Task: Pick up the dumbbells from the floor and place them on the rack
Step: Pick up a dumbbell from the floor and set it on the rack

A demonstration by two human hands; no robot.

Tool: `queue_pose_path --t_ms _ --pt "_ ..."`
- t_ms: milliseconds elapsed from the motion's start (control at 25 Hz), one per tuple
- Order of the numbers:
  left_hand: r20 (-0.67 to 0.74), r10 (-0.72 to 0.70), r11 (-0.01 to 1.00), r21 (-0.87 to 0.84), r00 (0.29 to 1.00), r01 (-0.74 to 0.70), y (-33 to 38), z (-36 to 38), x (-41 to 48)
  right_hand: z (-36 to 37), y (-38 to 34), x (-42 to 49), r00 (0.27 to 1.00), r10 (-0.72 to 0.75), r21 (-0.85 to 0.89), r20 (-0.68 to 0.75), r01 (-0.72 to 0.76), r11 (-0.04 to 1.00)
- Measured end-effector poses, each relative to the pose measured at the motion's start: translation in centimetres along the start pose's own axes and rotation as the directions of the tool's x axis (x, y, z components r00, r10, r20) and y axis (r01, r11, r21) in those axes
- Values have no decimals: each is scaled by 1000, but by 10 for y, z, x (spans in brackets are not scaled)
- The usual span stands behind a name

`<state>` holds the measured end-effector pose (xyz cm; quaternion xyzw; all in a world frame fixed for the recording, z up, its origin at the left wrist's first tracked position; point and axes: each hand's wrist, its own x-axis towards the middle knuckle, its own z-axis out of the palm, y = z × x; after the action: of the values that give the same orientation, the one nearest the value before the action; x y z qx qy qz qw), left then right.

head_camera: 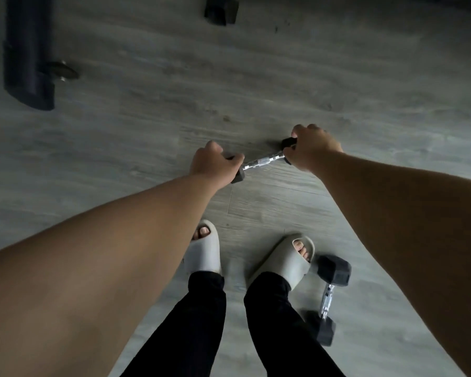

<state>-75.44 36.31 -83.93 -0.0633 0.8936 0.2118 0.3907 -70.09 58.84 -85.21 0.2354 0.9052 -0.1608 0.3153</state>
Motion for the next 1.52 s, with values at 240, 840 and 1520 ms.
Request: queue_pose_path --t_ms 240,840,1520 --pt "12 -155 959 -240 988 153 -23 88 71 70 26 79 999 51 81 4 -51 995" --pt "-64 2 1000 31 998 0 75 -77 -17 -45 5 -44 952 304 596 26 -259 760" --pt "-148 644 736 387 751 -556 450 -468 -276 -475 -110 -259 837 501 975 221 -184 -122"
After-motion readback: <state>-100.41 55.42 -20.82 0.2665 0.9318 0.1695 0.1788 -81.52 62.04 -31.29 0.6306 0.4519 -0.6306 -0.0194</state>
